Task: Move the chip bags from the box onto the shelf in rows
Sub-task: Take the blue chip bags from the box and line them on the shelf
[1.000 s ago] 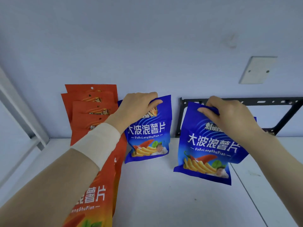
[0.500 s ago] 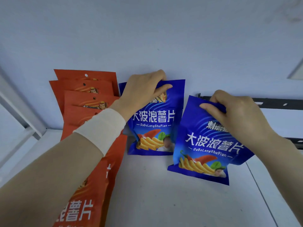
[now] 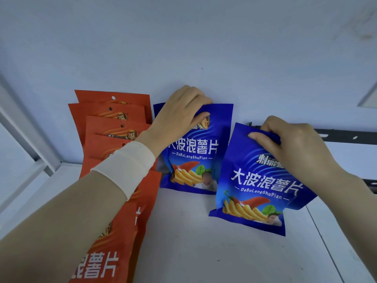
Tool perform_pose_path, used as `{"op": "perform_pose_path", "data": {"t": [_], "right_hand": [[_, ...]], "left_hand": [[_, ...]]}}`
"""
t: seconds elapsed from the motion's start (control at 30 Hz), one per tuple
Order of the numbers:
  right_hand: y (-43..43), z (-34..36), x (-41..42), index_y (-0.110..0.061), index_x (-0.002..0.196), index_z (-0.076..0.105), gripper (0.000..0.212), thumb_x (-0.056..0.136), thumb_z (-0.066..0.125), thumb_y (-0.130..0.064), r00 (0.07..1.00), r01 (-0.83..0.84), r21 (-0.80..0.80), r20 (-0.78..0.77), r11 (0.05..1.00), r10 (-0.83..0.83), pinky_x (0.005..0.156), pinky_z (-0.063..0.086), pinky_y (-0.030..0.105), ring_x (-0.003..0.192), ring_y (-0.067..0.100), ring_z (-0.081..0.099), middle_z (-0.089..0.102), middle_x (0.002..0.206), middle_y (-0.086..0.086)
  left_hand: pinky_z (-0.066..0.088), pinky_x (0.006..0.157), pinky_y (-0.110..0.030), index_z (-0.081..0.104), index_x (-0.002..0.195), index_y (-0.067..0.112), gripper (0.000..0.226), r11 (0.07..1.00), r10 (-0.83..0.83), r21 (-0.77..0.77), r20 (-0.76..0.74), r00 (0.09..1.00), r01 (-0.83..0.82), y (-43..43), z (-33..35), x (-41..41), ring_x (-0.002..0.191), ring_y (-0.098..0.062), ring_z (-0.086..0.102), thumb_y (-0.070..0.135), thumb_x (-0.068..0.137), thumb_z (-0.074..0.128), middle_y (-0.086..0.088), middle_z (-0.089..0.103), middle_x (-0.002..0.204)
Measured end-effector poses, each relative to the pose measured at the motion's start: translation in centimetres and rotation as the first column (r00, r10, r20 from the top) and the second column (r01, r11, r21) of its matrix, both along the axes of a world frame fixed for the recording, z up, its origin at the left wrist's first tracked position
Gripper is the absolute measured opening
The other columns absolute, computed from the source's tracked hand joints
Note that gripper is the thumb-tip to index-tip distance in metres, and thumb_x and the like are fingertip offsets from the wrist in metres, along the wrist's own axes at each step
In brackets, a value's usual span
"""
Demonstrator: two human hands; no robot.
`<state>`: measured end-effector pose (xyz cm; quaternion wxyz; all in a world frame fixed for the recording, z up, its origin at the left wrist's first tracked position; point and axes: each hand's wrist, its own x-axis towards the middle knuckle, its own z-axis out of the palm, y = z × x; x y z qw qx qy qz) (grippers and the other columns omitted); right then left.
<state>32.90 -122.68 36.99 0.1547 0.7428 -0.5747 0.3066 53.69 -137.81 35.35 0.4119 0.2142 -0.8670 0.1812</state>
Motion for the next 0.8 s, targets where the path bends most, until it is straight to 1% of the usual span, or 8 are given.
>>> {"op": "perform_pose_path", "data": {"t": [0.17,0.27,0.33,0.43,0.47,0.53,0.67,0.8], "right_hand": [[-0.3,0.2,0.6,-0.004,0.079,0.055,0.054,0.081,0.038,-0.055,1.000,0.010,-0.003,-0.022,1.000,-0.010,0.043,0.044,0.029,0.045,0.032,0.057,0.060,0.054,0.013],[-0.4,0.4,0.7,-0.004,0.078,0.054,0.053,0.083,0.041,-0.056,0.999,0.008,-0.013,-0.045,1.000,-0.008,0.044,0.035,0.017,0.044,0.028,0.055,0.059,0.053,0.012],[-0.5,0.7,1.0,-0.004,0.079,0.054,0.052,0.081,0.042,-0.054,0.999,0.016,-0.013,-0.035,1.000,-0.016,0.046,0.031,0.015,0.045,0.026,0.054,0.061,0.055,0.012],[-1.2,1.2,2.1,-0.002,0.081,0.055,0.048,0.080,0.045,-0.049,1.000,0.016,-0.022,-0.026,1.000,-0.017,0.048,0.030,0.015,0.047,0.021,0.047,0.062,0.058,0.014],[-1.6,1.2,2.6,-0.002,0.080,0.055,0.047,0.082,0.046,-0.048,0.999,0.014,-0.033,-0.035,0.999,-0.015,0.047,0.031,0.018,0.047,0.023,0.047,0.061,0.057,0.015],[-2.6,1.0,3.9,-0.002,0.077,0.055,0.045,0.086,0.052,-0.046,0.997,-0.001,-0.058,-0.073,0.998,-0.003,0.048,0.036,0.024,0.045,0.030,0.052,0.058,0.053,0.015],[-4.7,-0.2,6.5,-0.004,0.071,0.055,0.040,0.082,0.055,-0.042,0.984,-0.046,-0.163,-0.178,0.986,0.017,0.045,0.028,0.022,0.034,0.028,0.047,0.050,0.043,0.009],[-7.1,-0.6,8.3,-0.004,0.075,0.059,0.042,0.085,0.047,-0.043,0.975,-0.130,-0.230,-0.206,0.964,0.082,0.041,0.038,0.026,0.039,0.029,0.052,0.058,0.051,0.007]], "left_hand": [[0.035,0.085,-0.030,0.060,0.116,0.003,0.034,0.998,0.046,-0.052,0.039,0.998,-0.044,0.4,0.2,1.2,0.097,-0.019,0.045,0.022,0.088,0.055,-0.014,0.061,0.103],[0.034,0.085,-0.030,0.058,0.120,0.006,0.036,0.996,0.075,-0.049,0.078,0.994,-0.071,1.2,0.7,2.7,0.100,-0.020,0.046,0.023,0.089,0.053,-0.012,0.061,0.108],[0.033,0.087,-0.030,0.058,0.120,0.007,0.035,0.993,0.113,-0.038,0.096,0.989,-0.110,2.1,0.9,4.3,0.103,-0.021,0.048,0.024,0.090,0.050,-0.011,0.060,0.112],[0.035,0.093,-0.034,0.058,0.119,0.008,0.038,0.980,0.196,0.018,0.128,0.972,-0.200,3.9,0.6,7.0,0.108,-0.023,0.052,0.027,0.089,0.045,-0.009,0.060,0.116],[0.037,0.094,-0.035,0.058,0.120,0.008,0.040,0.972,0.220,0.051,0.140,0.965,-0.229,4.5,0.5,7.8,0.109,-0.024,0.053,0.027,0.089,0.043,-0.009,0.059,0.117],[0.039,0.095,-0.038,0.057,0.121,0.008,0.042,0.957,0.251,0.101,0.172,0.953,-0.270,5.7,0.1,9.3,0.112,-0.025,0.054,0.028,0.088,0.041,-0.010,0.058,0.119],[0.037,0.098,-0.038,0.057,0.122,0.010,0.043,0.940,0.294,0.103,0.240,0.925,-0.325,7.3,-0.7,11.4,0.116,-0.025,0.052,0.030,0.088,0.039,-0.009,0.057,0.122],[0.038,0.099,-0.043,0.058,0.120,0.010,0.042,0.935,0.305,0.096,0.273,0.913,-0.341,7.9,-1.3,12.6,0.119,-0.027,0.052,0.029,0.088,0.039,-0.010,0.058,0.123]]}}
